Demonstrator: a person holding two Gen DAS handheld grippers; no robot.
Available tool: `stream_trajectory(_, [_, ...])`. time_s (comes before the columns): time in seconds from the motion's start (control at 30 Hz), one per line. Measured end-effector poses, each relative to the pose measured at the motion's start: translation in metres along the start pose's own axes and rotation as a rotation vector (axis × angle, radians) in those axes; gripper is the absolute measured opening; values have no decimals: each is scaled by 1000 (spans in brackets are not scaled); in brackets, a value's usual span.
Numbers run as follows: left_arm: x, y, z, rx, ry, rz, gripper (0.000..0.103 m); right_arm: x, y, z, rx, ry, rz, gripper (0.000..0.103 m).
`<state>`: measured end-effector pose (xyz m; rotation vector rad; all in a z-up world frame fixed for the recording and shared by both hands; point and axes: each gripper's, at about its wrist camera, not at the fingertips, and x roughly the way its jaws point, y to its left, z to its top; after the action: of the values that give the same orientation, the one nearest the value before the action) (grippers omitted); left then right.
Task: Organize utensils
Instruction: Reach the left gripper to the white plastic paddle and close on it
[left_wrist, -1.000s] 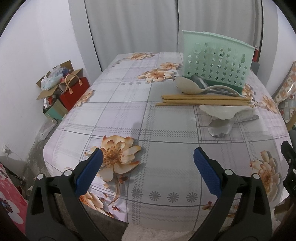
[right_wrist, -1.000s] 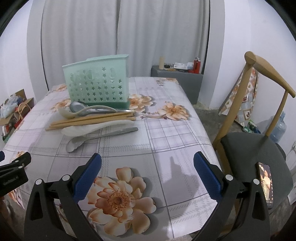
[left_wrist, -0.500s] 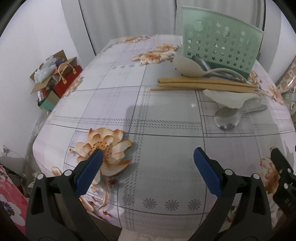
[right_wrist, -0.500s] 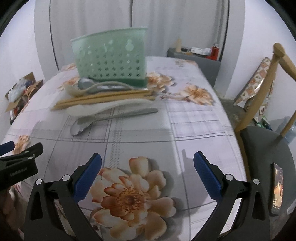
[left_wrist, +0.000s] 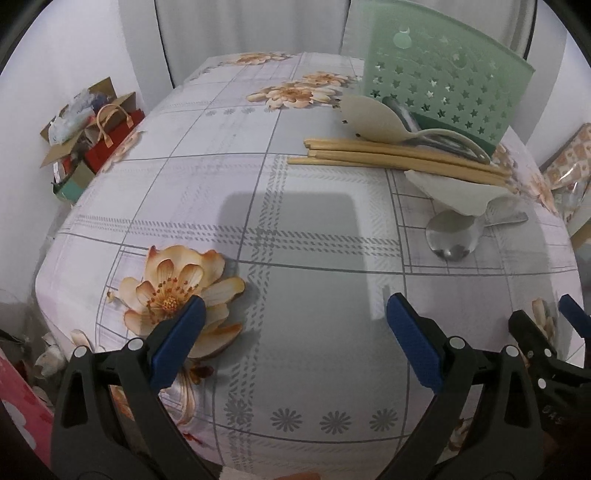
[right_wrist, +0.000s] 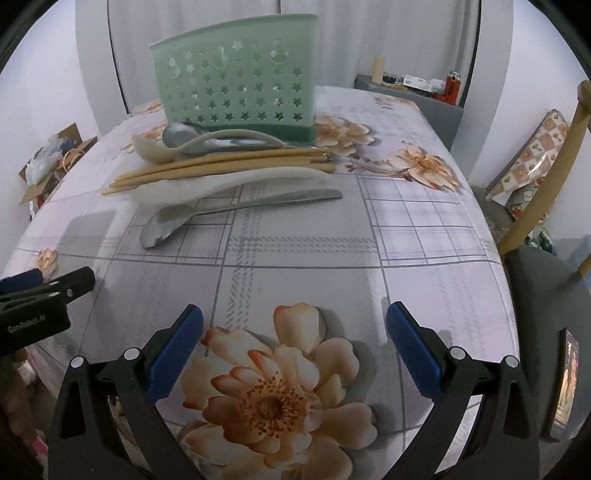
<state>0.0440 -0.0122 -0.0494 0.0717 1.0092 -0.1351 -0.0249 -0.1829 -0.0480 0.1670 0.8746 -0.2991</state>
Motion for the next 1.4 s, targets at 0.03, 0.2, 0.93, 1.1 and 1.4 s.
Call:
stream_trajectory(0.03, [0, 0, 0, -2, -1, 0, 95, 0, 0, 0, 0, -1, 2, 97])
stream_trajectory(0.2, [2, -2, 1, -5, -6, 7, 96, 1, -2, 0, -2, -4, 11, 97])
stream_trajectory(0.93, [-17, -9, 58, -35, -122, -471, 89, 2, 0, 1, -23, -29, 29, 97])
stream_trajectory(1.1, [20, -6, 70, -162, 37, -623, 59, 2, -1, 0, -23, -29, 30, 97])
stream_trajectory(1.4, [54, -13, 73, -246, 167, -702, 47, 2, -1, 0, -23, -30, 31, 97])
